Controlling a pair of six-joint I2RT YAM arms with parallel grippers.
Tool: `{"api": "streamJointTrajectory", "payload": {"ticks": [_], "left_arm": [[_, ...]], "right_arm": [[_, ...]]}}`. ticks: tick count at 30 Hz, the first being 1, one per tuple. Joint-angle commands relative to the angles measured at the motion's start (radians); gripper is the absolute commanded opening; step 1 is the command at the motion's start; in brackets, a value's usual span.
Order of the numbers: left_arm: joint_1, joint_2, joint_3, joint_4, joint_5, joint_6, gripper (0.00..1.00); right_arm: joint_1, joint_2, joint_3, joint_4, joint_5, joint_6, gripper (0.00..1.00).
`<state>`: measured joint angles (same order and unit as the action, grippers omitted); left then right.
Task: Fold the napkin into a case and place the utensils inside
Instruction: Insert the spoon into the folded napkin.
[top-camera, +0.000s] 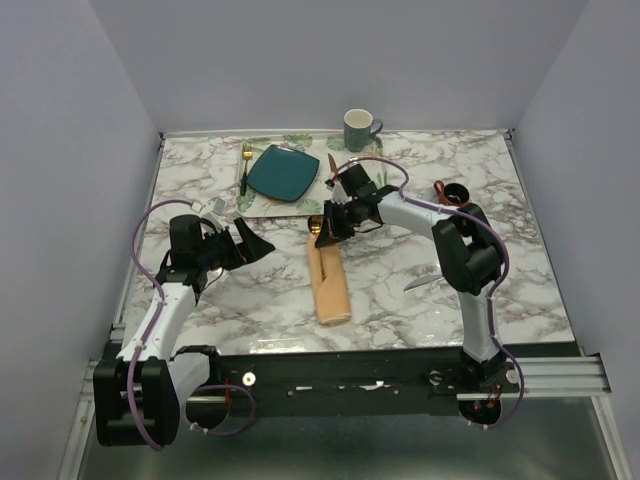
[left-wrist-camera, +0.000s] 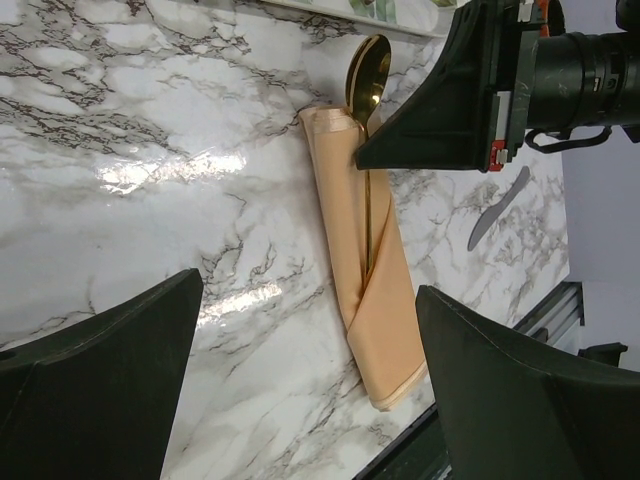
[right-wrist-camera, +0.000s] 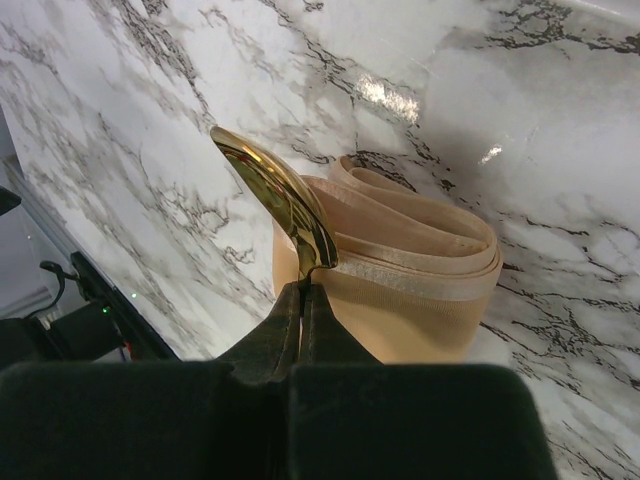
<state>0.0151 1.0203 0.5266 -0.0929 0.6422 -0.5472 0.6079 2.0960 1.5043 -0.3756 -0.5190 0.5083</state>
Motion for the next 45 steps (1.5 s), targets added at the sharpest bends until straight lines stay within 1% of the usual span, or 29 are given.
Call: {"api": "streamJointTrajectory", "payload": {"ticks": [1, 5, 7, 9, 10, 12, 13, 15, 19, 22, 30, 32, 34, 35, 36, 37, 41, 42, 45], "left_arm": [[0.008, -0.016, -0.014, 0.024, 0.030, 0.001, 0.99], [0.008, 0.009, -0.008, 0.027, 0.033, 0.003, 0.99], [0.006, 0.030, -0.014, 0.066, 0.037, -0.013, 0.99], [0.005, 0.056, -0.030, 0.125, 0.059, -0.063, 0.94], [0.006, 0.098, -0.030, 0.168, 0.065, -0.075, 0.90], [0.006, 0.145, -0.008, 0.192, 0.086, -0.085, 0.84], [0.005, 0.188, 0.001, 0.205, 0.092, -0.085, 0.79], [0.005, 0.224, 0.027, 0.214, 0.102, -0.085, 0.76], [0.005, 0.285, 0.049, 0.252, 0.106, -0.097, 0.76], [0.005, 0.303, 0.056, 0.277, 0.106, -0.111, 0.77], [0.005, 0.302, 0.032, 0.305, 0.106, -0.132, 0.79], [0.005, 0.297, 0.023, 0.312, 0.103, -0.140, 0.79], [0.005, 0.291, 0.015, 0.315, 0.100, -0.146, 0.79], [0.005, 0.287, 0.015, 0.315, 0.100, -0.146, 0.80], [0.005, 0.285, 0.012, 0.317, 0.099, -0.145, 0.80], [0.006, 0.284, 0.012, 0.317, 0.097, -0.145, 0.80], [0.005, 0.281, 0.010, 0.315, 0.096, -0.146, 0.81], [0.005, 0.279, 0.010, 0.317, 0.096, -0.146, 0.81], [0.005, 0.279, 0.009, 0.317, 0.096, -0.145, 0.81]], "right_arm": [[0.016, -0.048, -0.018, -0.028, -0.030, 0.019, 0.01], [0.021, -0.054, -0.030, -0.036, -0.030, 0.036, 0.01], [0.026, -0.062, -0.039, -0.039, -0.026, 0.047, 0.01], [0.030, -0.067, -0.047, -0.040, -0.026, 0.053, 0.01], [0.032, -0.068, -0.052, -0.040, -0.024, 0.059, 0.01], [0.035, -0.071, -0.058, -0.040, -0.018, 0.065, 0.01], [0.036, -0.074, -0.062, -0.043, -0.016, 0.070, 0.01], [0.039, -0.080, -0.070, -0.046, -0.009, 0.072, 0.01], [0.041, -0.083, -0.085, -0.066, -0.012, 0.085, 0.01], [0.047, -0.085, -0.090, -0.077, -0.009, 0.090, 0.05], [0.058, -0.080, -0.096, -0.094, -0.010, 0.084, 0.08], [0.059, -0.079, -0.096, -0.104, -0.004, 0.085, 0.11], [0.059, -0.077, -0.098, -0.112, 0.011, 0.088, 0.17], [0.061, -0.080, -0.098, -0.126, 0.022, 0.090, 0.21], [0.059, -0.080, -0.096, -0.134, 0.042, 0.091, 0.28], [0.059, -0.080, -0.096, -0.138, 0.048, 0.088, 0.32], [0.061, -0.086, -0.076, -0.170, 0.091, 0.085, 0.39], [0.061, -0.091, -0.072, -0.177, 0.106, 0.084, 0.45], [0.061, -0.100, -0.052, -0.198, 0.132, 0.078, 0.48]]}}
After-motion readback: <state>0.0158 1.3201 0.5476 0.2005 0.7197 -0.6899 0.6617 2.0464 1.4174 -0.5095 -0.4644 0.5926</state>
